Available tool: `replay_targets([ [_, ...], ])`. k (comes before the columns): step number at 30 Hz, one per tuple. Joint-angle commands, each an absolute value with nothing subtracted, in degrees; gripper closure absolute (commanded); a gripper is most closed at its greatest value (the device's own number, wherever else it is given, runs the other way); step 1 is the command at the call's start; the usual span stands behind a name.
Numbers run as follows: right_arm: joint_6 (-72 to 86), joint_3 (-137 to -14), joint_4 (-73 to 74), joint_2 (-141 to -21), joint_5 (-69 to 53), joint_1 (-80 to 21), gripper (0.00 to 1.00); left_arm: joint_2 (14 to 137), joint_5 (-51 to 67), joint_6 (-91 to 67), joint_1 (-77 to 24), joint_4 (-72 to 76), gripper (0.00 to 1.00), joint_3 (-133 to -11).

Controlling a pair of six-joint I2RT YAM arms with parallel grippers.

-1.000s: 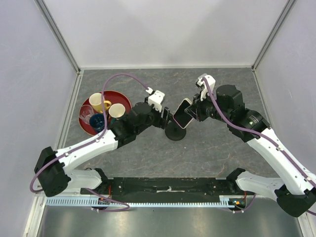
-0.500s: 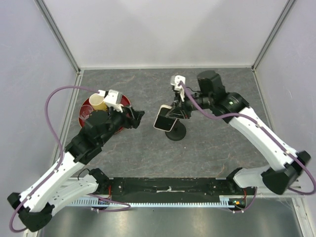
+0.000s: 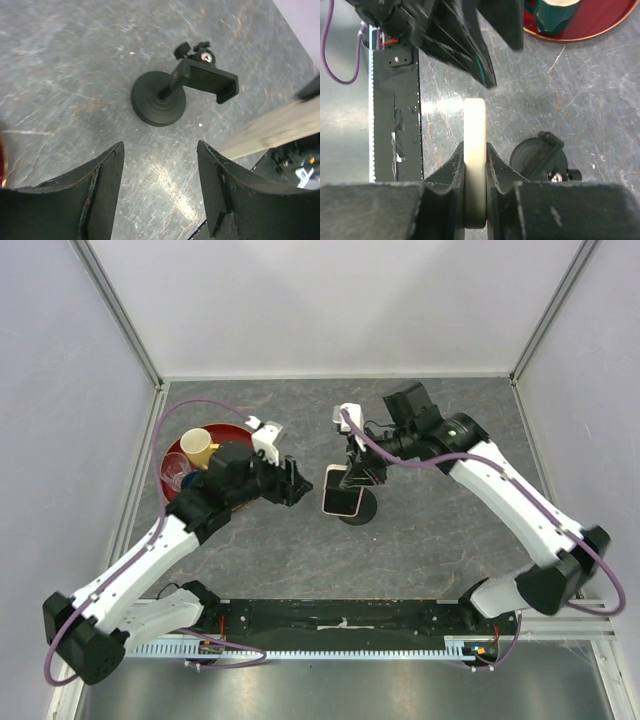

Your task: Place the phone on the phone stand

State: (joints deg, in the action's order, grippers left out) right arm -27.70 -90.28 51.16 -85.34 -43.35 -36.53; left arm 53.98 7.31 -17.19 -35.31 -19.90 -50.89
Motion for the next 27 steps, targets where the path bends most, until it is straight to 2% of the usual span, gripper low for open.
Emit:
replay_targets([
  [1,-15.6,-89.8,45.2,-71.5,-35.8,-36.7,1.0,60.3,21.2,-9.1,-35.7,-10.6,0.34,-53.9],
  [5,-6.2,-86.2,40.8,-61.0,-20.6,-36.7,1.0,64.9,20.5,-2.5,-38.1,-4.1,0.41,-52.4],
  [6,-4.5,-84.9,40.3,-57.8,-18.3,-36.7,1.0,65.0,19.6,-1.9,-38.4,-2.4,0.49,-51.4],
  [8,-4.1,-83.3,39.6,-55.3,-15.9,-36.7,1.0,64.0,17.4,-1.5,-38.5,6.2,0.57,-46.4],
  [10,-3.9,-82.0,38.4,-52.7,-16.4,-36.7,1.0,63.1,16.6,-1.4,-38.5,12.4,0.61,-43.0],
  [20,-4.3,-79.5,37.1,-51.6,-18.7,-36.7,1.0,65.9,18.5,1.1,-39.1,20.2,0.62,-40.9],
  [27,-4.7,-78.9,36.5,-50.5,-19.1,-36.7,1.0,69.3,18.4,3.2,-39.5,19.7,0.63,-42.4],
])
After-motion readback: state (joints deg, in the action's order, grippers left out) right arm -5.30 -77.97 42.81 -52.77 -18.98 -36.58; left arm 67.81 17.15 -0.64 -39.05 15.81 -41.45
